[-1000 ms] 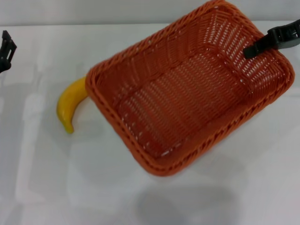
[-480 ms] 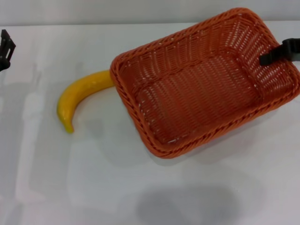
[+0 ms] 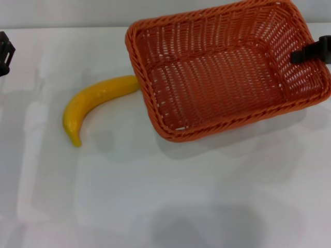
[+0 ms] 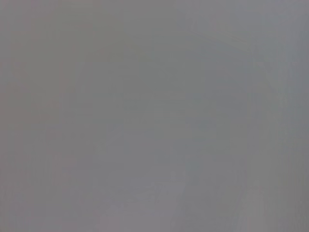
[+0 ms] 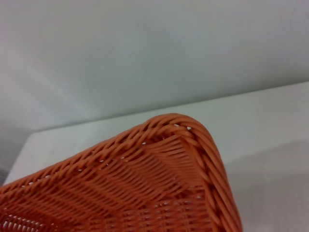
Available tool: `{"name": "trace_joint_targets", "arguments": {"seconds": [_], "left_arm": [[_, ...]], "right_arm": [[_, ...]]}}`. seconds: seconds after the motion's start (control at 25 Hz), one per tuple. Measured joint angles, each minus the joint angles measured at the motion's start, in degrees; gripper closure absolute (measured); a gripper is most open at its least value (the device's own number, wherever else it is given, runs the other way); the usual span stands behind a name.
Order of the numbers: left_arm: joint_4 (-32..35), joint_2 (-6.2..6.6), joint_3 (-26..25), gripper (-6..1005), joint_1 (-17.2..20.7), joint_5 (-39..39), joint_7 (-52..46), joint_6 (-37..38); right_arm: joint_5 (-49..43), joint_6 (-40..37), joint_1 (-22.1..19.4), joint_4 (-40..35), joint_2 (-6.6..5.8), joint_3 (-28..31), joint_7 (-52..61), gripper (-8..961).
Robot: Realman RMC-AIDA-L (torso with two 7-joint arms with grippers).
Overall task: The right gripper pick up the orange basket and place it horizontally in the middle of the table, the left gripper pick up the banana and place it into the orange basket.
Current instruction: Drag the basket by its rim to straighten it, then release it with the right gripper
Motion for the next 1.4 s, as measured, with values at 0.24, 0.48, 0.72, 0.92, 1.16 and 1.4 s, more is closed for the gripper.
{"name": "trace_joint_targets", "arguments": {"seconds": [0.24,0.48,0.72,0.92,1.16,1.4], "left_arm": [[-0.11,0.07,-0.01,138,-0.01,-0.04,0.00,0.00],[-0.20,0.09,-0.01,138,0.00,-0.08,0.00,0.00],[-0.20,0.09,0.00,138,0.00,-0.17,0.00,0.01],[-0.25,0.09,0.00,138,-0.11,-0.17,0.00,0.01],[-0.29,0.16,0.00,138,-0.17,-0.16,0.00,0.01],[-0.28,0.07,0.00,138,-0.18,-0.15,0.00,0.01]], "right_arm": [[1.68,0.74,-0.35,0.71,0.39,0.00,0.34,826],[3.09,2.98,-1.43,0.01,1.52,0.00,0.66,824],[3.19,5.25,-3.11,-1.93,3.03,-0.10,0.70,823],[2.84,6.51,-4.77,-4.95,4.87,-0.68,1.35,822],[2.69,7.81,-5.26,-5.09,6.54,-0.80,1.23,820],[3.04,8.19,-5.34,-5.28,7.72,-1.38,0.95,819]]}}
